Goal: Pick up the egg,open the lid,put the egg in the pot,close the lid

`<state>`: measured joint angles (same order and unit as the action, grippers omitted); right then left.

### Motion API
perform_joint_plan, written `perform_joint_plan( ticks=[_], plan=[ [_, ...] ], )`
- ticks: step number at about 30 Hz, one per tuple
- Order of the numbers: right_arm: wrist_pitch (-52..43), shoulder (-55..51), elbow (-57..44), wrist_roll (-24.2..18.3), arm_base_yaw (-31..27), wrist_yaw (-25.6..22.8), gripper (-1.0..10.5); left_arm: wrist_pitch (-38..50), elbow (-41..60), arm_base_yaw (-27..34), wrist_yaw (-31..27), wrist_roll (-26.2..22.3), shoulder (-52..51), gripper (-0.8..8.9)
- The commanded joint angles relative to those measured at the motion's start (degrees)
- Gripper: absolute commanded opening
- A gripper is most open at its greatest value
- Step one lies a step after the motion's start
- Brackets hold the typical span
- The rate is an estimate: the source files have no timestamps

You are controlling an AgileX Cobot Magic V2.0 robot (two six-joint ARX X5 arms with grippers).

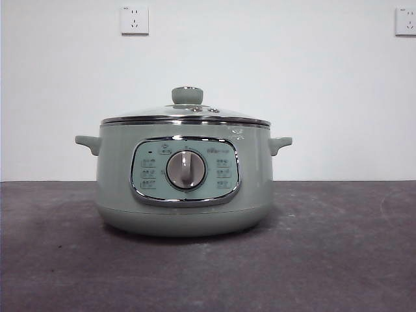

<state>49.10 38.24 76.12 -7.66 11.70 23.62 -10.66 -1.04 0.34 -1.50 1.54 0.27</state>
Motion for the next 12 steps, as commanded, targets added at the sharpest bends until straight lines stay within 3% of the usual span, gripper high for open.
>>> perform_joint_plan(
  ticks=[1,6,12],
  plan=[
    [-9.86,-5.64,-11.52,-1.22,-2.95,0.09,0.0,0.15,0.83,0.15,0.22,0.37,-0.17,-0.03],
    [-26.97,-14.69,-29.77,-0.76,-4.15,0.11,0.0,0.17,0.83,0.15,0.22,0.37,-0.17,-0.03],
    [-38.86,-22.29,-47.74,-0.76,-4.17,0.04,0.0,0.20,0.83,0.15,0.20,0.37,-0.17,-0.03]
  ],
)
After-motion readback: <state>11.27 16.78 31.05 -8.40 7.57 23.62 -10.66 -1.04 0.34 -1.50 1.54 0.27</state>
